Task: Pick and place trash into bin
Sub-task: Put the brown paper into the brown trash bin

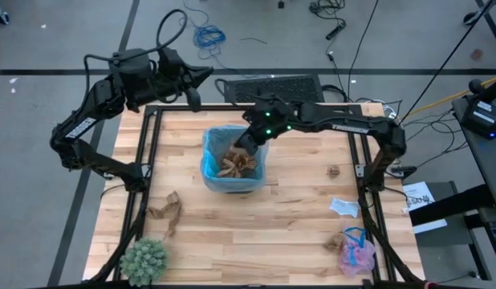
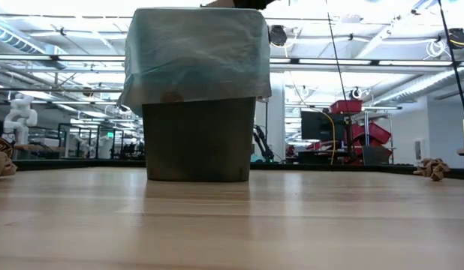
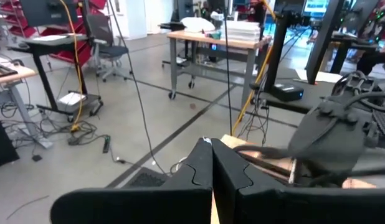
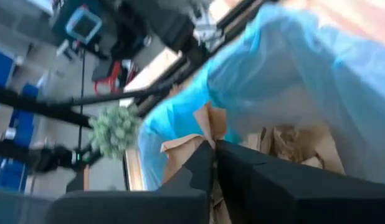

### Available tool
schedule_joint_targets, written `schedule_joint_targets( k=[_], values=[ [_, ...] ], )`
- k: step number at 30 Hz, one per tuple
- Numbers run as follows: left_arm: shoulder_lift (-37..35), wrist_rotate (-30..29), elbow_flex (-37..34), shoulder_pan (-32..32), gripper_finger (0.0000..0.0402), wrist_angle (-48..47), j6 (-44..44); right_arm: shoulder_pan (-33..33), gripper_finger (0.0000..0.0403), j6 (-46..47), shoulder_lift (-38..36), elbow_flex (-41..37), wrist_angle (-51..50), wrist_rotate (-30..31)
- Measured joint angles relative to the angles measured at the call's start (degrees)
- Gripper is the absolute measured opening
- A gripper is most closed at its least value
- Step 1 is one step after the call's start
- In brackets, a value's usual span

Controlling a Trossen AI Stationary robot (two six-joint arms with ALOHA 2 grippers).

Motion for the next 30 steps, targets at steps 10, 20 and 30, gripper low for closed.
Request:
schedule_joint_targets(
  k=[10,20,30],
  values=[
    [0.29,0.02,0.00,0.00,0.0000,-0.73,-0.04,-1.33,0.0193,-6.37,1.87,2.38,-3.70,-5.99],
    [0.31,0.02,0.00,0.00,0.0000,-0.73,-0.81,-5.21,0.0249,-8.67,-1.34,2.42,-18.21,1.29],
    [0.31,0.00,0.00,0.04,0.0000,-0.76,-1.01,-10.05,0.0231,-0.32,-2.94,2.20,-56.03,21.87]
  ],
)
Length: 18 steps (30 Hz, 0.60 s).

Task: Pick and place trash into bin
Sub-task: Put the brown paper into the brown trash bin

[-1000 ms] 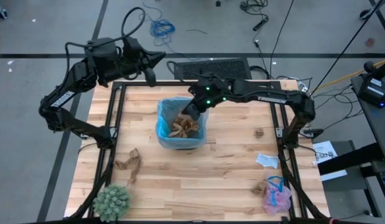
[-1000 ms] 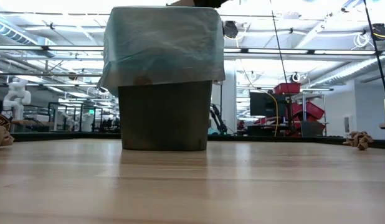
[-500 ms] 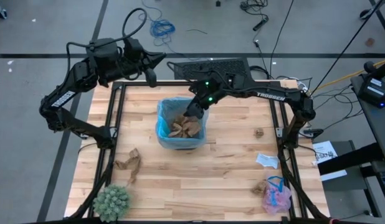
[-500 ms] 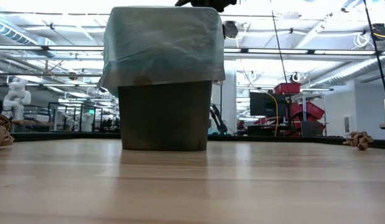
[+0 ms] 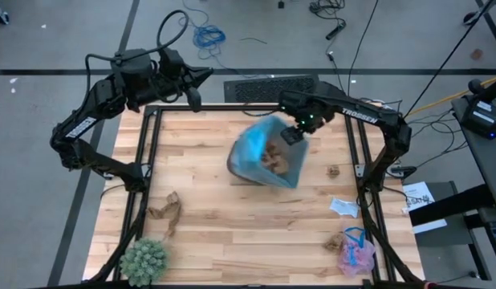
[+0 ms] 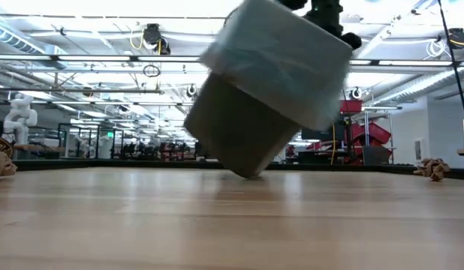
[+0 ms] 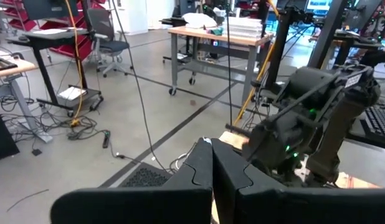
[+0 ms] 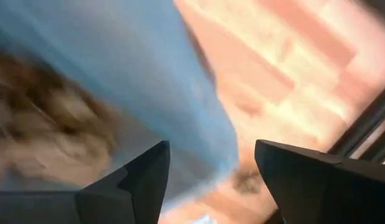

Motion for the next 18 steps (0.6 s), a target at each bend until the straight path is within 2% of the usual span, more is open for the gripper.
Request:
schedule_joint_targets(
  k=[3,12,18],
  values=[
    [0.00,0.02,0.00,-0.04,0.0000,-0.02,0.05,-0.73,0.0232,0.16,-0.13,0.00,3.37,0.82],
    [-0.04,-0.15,0.00,-0.04,0.0000,-0.02,1.12,0.67,0.0233,0.43,-0.13,0.05,15.03,-3.59],
    [-0.04,-0.33,0.00,-0.02,0.0000,-0.02,1.12,0.82,0.0229,-0.27,-0.13,0.07,17.74,-3.59]
  ],
)
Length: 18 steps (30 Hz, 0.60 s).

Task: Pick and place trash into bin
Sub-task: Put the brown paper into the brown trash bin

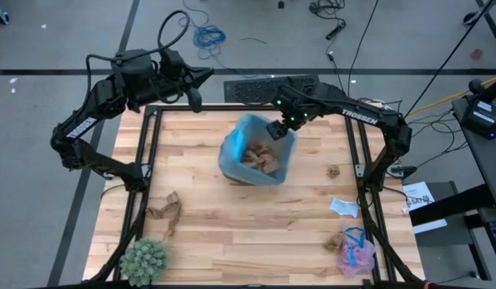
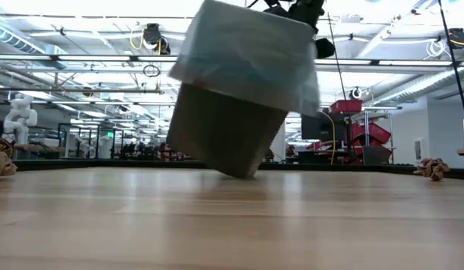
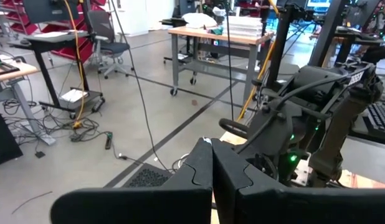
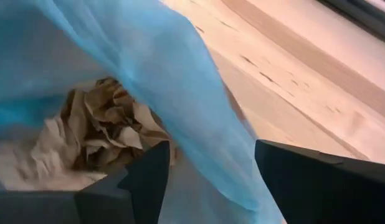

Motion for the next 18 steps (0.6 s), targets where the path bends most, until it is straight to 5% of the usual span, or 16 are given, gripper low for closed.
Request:
schedule_joint_targets(
  k=[9,16,18],
  values=[
    [-0.02,-0.04,0.00,-0.01,0.0000,0.00,0.00,-0.17,0.0218,-4.16,0.04,6.97,1.41,4.08],
    [-0.13,-0.04,0.00,-0.02,0.0000,0.00,-0.02,-5.21,0.0217,-1.28,0.00,12.55,-18.94,4.59],
    [-0.13,-0.04,0.00,0.02,0.0000,0.00,0.00,-6.37,0.0217,-1.01,-0.75,10.18,-17.66,2.93]
  ],
)
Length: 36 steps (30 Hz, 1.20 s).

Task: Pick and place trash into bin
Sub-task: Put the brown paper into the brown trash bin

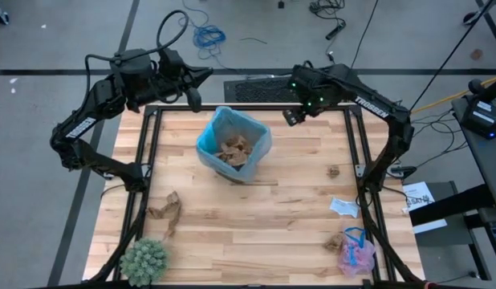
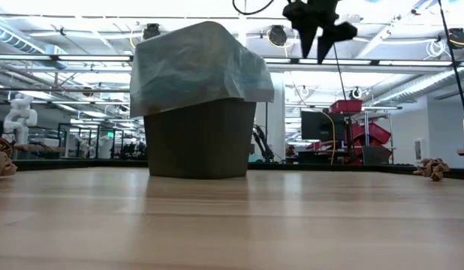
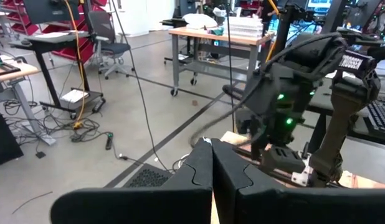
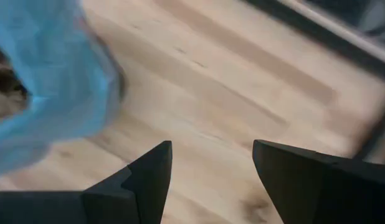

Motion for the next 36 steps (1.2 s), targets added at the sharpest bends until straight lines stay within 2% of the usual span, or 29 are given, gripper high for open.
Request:
schedule_joint_targets(
  k=[2,3,13,20,24,36],
  values=[
    [0.00,0.00,0.00,-0.07,0.0000,-0.07,-0.02,-0.46,0.0217,0.64,-1.29,-3.38,-0.25,-4.66],
    [0.00,0.02,0.00,-0.04,0.0000,-0.07,-0.04,-0.39,0.0217,1.19,-1.52,-4.86,-0.57,-5.09],
    [-0.04,0.49,-0.02,-0.07,0.0000,-1.21,-0.09,0.04,0.0217,3.65,-2.81,-32.76,-0.53,-3.99],
    [-0.04,0.52,-0.02,-0.04,0.0000,-2.84,-0.05,1.67,0.0217,6.51,-5.81,-48.30,3.47,-4.82],
    [-0.02,0.61,-0.02,0.00,0.0000,-3.02,-0.04,1.85,0.0216,9.31,-7.83,-54.88,10.53,-6.18],
    [-0.02,0.63,-0.02,-0.04,0.0000,-3.03,0.17,1.91,0.0216,15.79,-8.61,-68.36,24.36,-4.25]
  ],
)
